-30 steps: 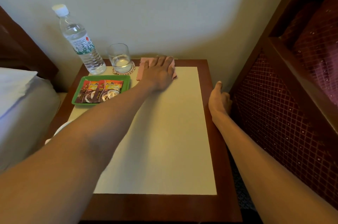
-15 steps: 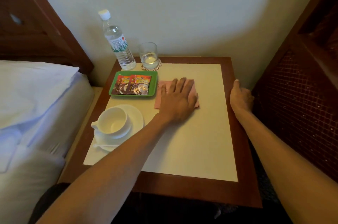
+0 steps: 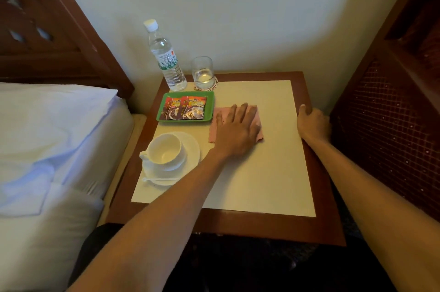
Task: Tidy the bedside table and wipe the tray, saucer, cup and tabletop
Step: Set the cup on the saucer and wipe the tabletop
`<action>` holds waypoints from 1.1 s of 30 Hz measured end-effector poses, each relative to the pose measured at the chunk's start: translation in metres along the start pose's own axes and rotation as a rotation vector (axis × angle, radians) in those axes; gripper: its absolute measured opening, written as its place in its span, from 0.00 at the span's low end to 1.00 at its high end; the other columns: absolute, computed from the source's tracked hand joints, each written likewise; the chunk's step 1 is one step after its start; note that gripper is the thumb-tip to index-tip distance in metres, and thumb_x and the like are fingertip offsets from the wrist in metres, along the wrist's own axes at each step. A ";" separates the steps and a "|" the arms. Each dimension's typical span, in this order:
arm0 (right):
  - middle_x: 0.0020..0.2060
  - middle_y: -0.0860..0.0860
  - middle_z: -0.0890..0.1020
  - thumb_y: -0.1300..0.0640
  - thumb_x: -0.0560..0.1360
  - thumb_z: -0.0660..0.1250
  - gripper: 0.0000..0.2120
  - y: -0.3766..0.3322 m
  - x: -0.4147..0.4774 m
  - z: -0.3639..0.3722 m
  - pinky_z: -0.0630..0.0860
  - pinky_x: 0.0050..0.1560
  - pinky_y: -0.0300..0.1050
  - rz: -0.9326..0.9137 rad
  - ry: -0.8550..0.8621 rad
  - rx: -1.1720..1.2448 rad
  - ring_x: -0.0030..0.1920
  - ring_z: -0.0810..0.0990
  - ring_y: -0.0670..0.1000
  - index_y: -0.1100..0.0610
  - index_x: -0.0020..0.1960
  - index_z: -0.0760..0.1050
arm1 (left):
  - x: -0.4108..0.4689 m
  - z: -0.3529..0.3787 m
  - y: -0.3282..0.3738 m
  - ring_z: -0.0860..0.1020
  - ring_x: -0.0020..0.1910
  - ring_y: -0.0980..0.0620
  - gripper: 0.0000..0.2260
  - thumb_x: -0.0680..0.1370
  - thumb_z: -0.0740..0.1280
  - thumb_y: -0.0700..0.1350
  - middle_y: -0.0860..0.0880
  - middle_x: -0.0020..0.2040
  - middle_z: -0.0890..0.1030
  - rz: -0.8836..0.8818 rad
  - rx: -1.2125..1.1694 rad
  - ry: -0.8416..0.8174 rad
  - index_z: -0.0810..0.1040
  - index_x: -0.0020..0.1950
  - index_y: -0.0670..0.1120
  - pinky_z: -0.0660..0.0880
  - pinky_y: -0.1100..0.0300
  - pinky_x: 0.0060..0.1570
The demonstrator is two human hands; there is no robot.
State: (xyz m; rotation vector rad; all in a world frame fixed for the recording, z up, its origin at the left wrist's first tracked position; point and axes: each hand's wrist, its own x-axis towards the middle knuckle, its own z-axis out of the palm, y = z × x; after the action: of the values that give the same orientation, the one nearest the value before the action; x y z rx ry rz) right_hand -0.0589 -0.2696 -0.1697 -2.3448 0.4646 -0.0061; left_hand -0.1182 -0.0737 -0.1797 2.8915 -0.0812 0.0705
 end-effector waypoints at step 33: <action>0.77 0.65 0.55 0.44 0.84 0.48 0.32 0.043 -0.126 -0.023 0.60 0.71 0.64 -0.112 -0.071 -0.435 0.75 0.57 0.66 0.64 0.79 0.48 | -0.177 -0.011 0.019 0.53 0.80 0.45 0.24 0.83 0.47 0.57 0.50 0.81 0.57 0.049 -0.004 -0.048 0.56 0.80 0.54 0.53 0.36 0.73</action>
State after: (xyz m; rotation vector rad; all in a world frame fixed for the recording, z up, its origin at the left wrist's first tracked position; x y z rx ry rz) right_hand -0.1937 -0.2712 -0.1656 -2.7839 0.3216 0.1378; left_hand -0.2968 -0.0805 -0.1747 2.8876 -0.1613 0.0105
